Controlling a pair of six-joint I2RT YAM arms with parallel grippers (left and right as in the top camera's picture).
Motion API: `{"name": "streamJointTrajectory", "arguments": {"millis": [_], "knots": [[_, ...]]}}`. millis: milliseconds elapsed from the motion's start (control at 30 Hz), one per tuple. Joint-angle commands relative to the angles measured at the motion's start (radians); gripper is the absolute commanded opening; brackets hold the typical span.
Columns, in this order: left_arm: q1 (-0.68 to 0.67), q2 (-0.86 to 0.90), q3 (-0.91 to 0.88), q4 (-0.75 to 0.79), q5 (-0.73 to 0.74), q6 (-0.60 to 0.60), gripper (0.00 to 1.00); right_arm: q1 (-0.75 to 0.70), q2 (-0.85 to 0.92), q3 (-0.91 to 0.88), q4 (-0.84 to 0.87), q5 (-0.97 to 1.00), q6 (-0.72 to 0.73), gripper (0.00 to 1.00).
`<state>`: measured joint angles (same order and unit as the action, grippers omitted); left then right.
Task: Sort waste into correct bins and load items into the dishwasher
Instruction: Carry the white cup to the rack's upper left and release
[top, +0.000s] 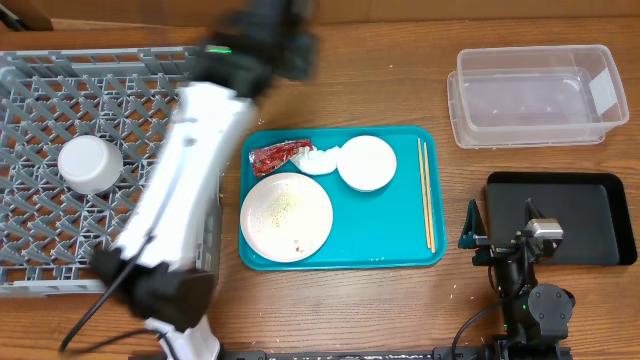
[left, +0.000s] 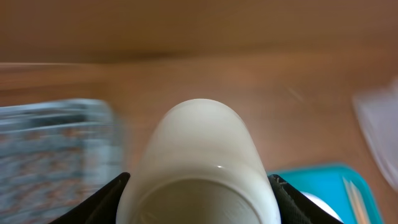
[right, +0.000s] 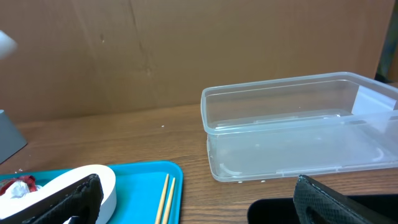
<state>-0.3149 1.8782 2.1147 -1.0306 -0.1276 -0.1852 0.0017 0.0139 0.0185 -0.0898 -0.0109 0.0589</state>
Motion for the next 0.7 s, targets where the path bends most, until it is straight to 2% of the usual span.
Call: {"name": "streamJointTrajectory", "arguments": {"millis": [0,67,167,267,533,667], "knots": [[0.211,-0.029,0.009,-0.014,-0.04,-0.021,0.47,0.003,-0.009,-0.011,0.006,0.009,-0.004,0.99],[0.317,-0.016,0.008,-0.012,-0.034,-0.028,0.47,0.003,-0.009,-0.011,0.006,0.009,-0.004,1.0],[0.46,0.014,0.008,-0.011,0.003,-0.123,0.47,0.003,-0.009,-0.011,0.006,0.009,-0.004,1.0],[0.597,0.068,0.008,0.014,0.114,-0.19,0.46,0.003,-0.009,-0.011,0.006,0.009,-0.004,1.0],[0.699,0.229,0.008,0.089,0.135,-0.19,0.53,0.003,-0.009,-0.011,0.006,0.009,-0.004,1.0],[0.71,0.29,0.008,0.107,0.082,-0.19,0.53,0.003,-0.009,-0.011,0.006,0.009,-0.004,1.0]]}}
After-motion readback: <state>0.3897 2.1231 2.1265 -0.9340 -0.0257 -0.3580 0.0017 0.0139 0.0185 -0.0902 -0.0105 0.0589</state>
